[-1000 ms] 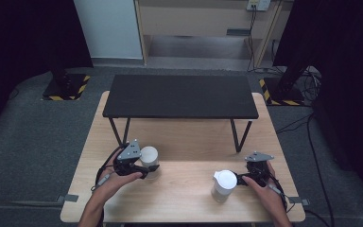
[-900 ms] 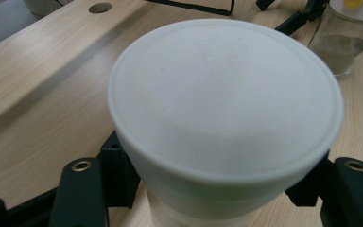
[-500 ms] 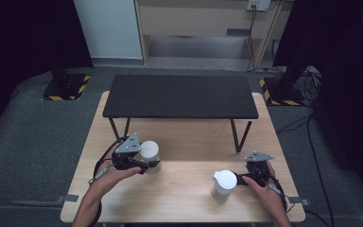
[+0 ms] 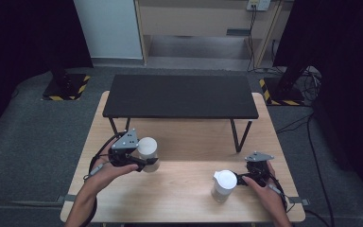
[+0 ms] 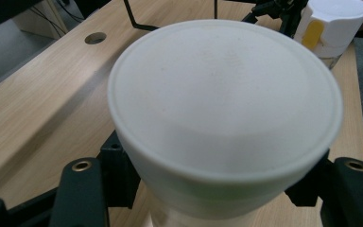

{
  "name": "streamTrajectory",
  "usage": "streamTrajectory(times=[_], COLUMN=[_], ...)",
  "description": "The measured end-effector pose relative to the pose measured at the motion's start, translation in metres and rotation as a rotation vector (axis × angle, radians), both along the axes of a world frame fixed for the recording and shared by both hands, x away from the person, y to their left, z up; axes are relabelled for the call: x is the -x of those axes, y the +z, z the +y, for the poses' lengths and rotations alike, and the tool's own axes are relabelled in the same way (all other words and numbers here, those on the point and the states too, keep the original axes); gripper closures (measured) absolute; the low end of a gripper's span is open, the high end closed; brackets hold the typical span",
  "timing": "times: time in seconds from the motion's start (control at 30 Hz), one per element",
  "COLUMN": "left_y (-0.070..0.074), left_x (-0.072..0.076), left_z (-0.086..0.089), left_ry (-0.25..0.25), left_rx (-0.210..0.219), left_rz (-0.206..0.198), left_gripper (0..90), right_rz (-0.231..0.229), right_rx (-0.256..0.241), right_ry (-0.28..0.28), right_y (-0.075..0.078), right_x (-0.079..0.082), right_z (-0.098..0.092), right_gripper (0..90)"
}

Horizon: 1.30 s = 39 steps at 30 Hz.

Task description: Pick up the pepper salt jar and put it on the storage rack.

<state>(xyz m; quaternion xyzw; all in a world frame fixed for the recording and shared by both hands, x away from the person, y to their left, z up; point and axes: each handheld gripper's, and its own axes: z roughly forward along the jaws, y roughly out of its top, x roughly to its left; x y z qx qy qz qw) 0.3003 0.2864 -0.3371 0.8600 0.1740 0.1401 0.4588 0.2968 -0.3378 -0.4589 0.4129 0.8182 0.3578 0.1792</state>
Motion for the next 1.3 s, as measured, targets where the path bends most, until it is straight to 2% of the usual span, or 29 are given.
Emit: streamTrajectory(times=[0.13, 0.3, 0.4, 0.57, 0.77, 1.17, 1.3], left_y=[0.01, 0.022, 0.027, 0.04, 0.054, 0.075, 0.086], left_x=[0.003, 0.003, 0.004, 0.004, 0.005, 0.007, 0.007], left_z=[-0.003, -0.004, -0.003, -0.002, 0.004, 0.009, 0.009], left_ry=[-0.002, -0.023, -0.022, -0.026, -0.036, -0.036, -0.044], left_rx=[-0.017, -0.016, -0.006, -0.015, 0.005, -0.009, -0.021], left_rz=[-0.017, -0.023, -0.032, -0.036, -0.038, -0.028, -0.026], left_gripper=[33.9, 33.9, 33.9, 34.0, 34.0, 34.0, 33.9], right_rz=[0.0, 0.0, 0.0, 0.0, 0.0, 0.003, 0.004], right_rx=[0.0, 0.0, 0.0, 0.0, 0.0, 0.001, 0.001], right_ry=[0.0, 0.0, 0.0, 0.0, 0.0, -0.002, -0.002], right_y=[0.0, 0.0, 0.0, 0.0, 0.0, 0.001, 0.001], right_x=[0.0, 0.0, 0.0, 0.0, 0.0, 0.0, 0.0], right_z=[0.0, 0.0, 0.0, 0.0, 0.0, 0.0, 0.0], right_gripper=[2.6, 2.6, 2.6, 2.6, 2.6, 2.6, 2.6])
